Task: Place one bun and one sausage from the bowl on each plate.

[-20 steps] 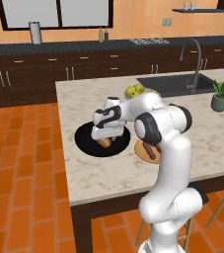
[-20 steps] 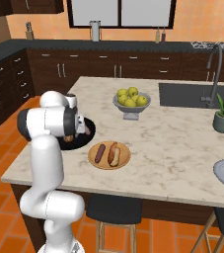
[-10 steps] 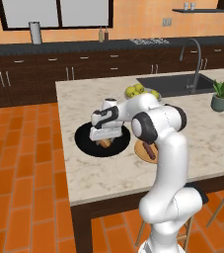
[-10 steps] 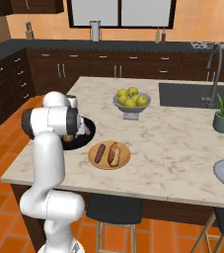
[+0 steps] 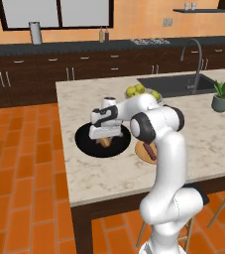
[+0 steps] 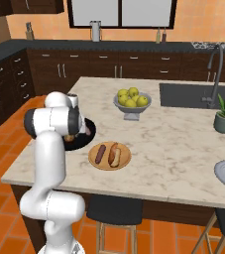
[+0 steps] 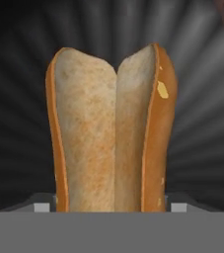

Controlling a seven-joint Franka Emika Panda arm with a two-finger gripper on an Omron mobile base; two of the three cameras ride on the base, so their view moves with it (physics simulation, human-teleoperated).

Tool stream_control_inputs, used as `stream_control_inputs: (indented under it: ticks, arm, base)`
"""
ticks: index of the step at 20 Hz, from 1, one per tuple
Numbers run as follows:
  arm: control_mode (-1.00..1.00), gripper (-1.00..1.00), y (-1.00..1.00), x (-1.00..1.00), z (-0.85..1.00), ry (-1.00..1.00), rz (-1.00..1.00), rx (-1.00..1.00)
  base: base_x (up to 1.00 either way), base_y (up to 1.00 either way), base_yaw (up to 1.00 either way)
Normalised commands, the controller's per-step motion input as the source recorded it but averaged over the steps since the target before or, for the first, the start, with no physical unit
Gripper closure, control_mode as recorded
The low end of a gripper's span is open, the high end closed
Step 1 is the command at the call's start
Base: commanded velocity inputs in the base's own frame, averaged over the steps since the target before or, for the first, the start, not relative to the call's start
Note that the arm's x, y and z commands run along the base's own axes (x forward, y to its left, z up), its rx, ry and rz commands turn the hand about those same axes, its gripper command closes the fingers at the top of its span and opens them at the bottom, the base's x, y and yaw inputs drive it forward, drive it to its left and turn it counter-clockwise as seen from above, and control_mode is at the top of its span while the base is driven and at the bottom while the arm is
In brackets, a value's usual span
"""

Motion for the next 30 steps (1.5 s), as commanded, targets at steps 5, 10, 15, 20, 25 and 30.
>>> stream_control_inputs:
  ticks: [5, 10, 15, 20, 25, 30]
  arm:
    - [-1.0, 1.0, -0.01, -0.12, 0.2, 0.0, 0.0, 0.0]
    - [-1.0, 1.0, -0.08, -0.71, 0.58, 0.0, -0.04, 0.0]
    - [-1.0, 1.0, -0.52, -0.89, 0.24, -0.01, -0.11, -0.01]
    - [-1.0, 1.0, -0.53, -0.86, 0.58, 0.0, -0.09, -0.01]
    - [-1.0, 1.0, 0.01, -0.24, 0.21, 0.0, -0.15, -0.2]
    - [-1.0, 1.0, -0.34, -0.25, 0.47, 0.01, -0.14, -0.04]
  base:
    - [0.0, 0.0, 0.0]
    - [0.0, 0.0, 0.0]
    - [0.0, 0.0, 0.0]
    - [0.0, 0.0, 0.0]
    - [0.0, 0.0, 0.0]
    - [0.0, 0.0, 0.0]
